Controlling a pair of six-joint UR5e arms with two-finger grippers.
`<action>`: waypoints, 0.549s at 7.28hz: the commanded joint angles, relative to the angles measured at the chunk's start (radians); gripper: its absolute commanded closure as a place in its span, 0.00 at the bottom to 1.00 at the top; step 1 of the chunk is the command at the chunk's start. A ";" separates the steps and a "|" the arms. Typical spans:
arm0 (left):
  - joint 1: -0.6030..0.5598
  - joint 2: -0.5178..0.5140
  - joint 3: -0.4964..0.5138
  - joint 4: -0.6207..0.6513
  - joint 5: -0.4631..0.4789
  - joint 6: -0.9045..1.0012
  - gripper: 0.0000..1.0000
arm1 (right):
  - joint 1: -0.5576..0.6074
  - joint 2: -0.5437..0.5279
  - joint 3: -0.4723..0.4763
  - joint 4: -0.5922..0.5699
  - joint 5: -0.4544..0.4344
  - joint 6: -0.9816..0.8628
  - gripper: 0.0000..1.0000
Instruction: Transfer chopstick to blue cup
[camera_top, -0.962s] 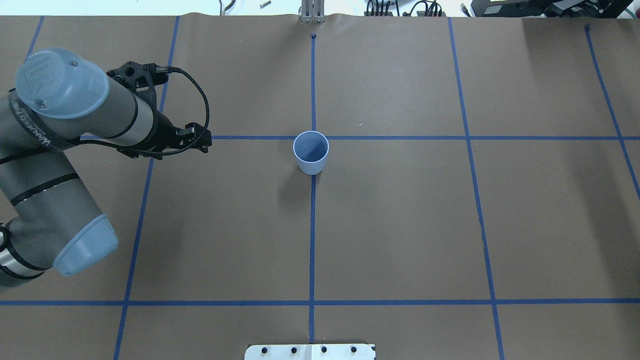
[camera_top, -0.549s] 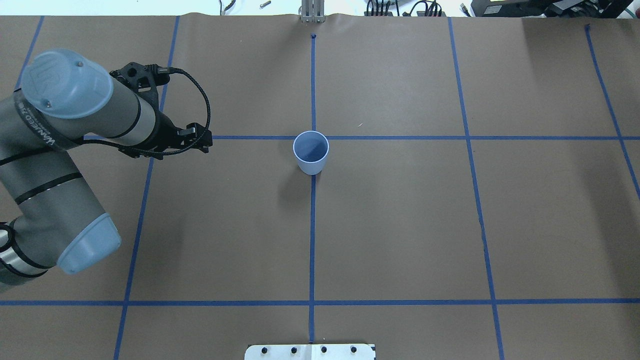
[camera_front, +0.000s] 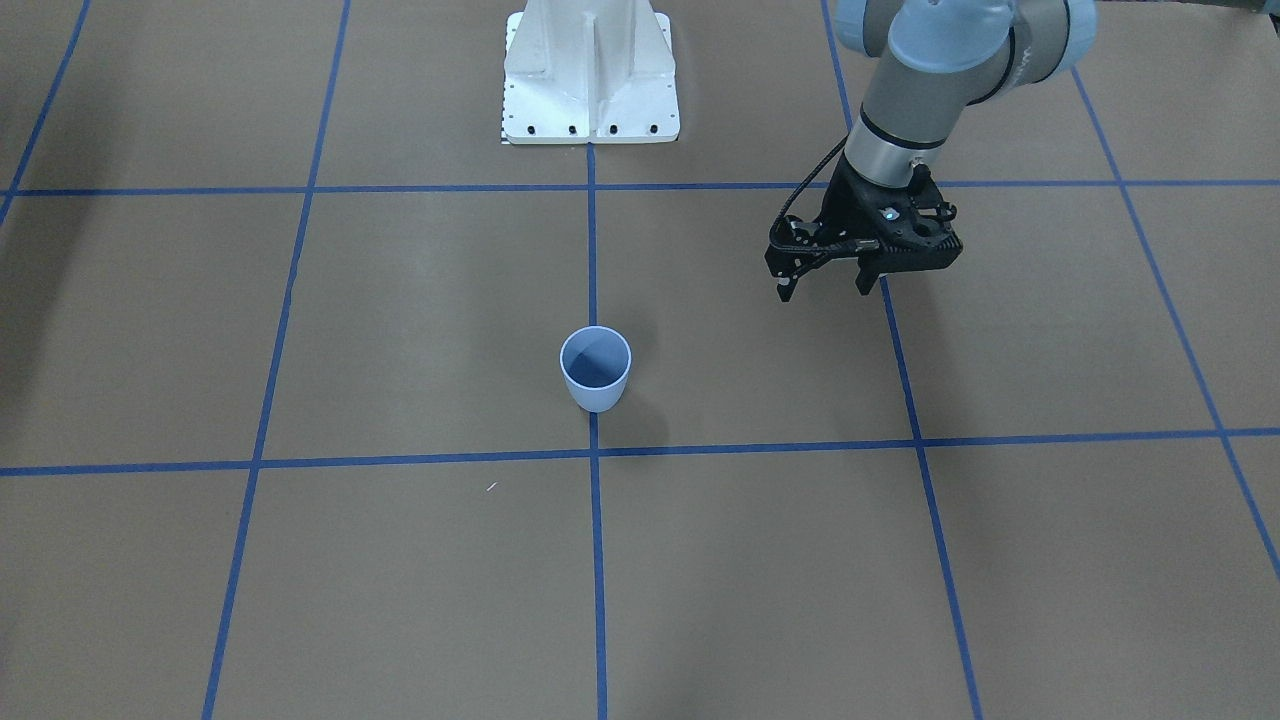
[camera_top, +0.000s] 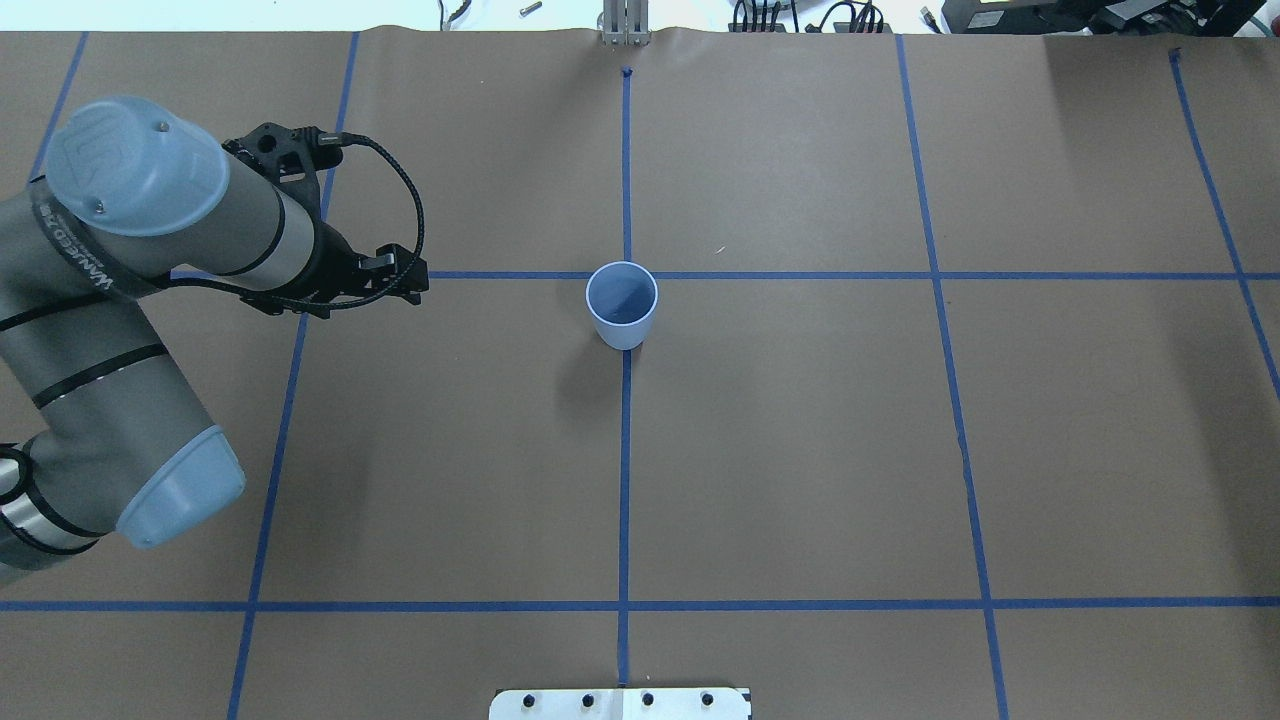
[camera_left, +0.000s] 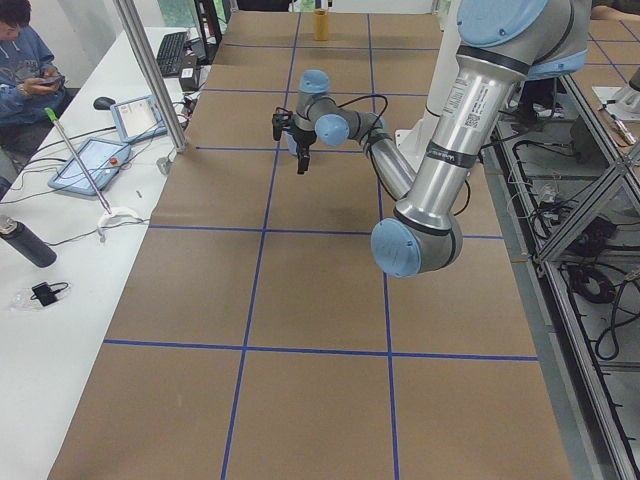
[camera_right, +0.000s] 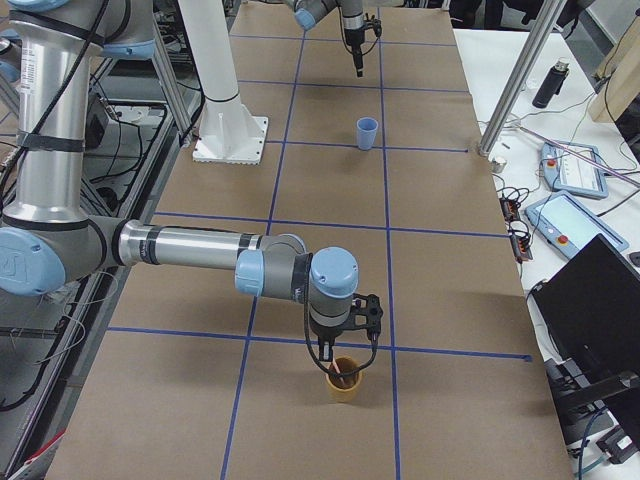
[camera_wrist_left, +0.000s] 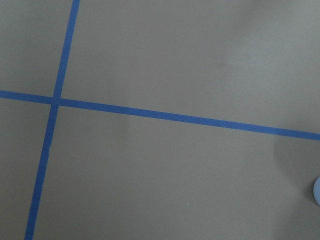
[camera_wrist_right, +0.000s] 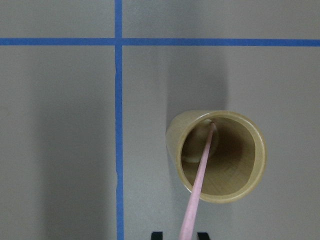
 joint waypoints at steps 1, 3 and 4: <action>0.003 0.000 0.003 0.000 0.000 -0.003 0.02 | 0.009 -0.004 0.048 0.002 0.000 0.189 0.58; 0.003 0.000 0.004 0.000 0.002 -0.003 0.02 | 0.011 -0.068 0.050 0.136 -0.003 0.257 0.41; 0.004 0.001 0.004 0.000 0.018 -0.003 0.02 | 0.011 -0.126 0.027 0.346 -0.027 0.404 0.39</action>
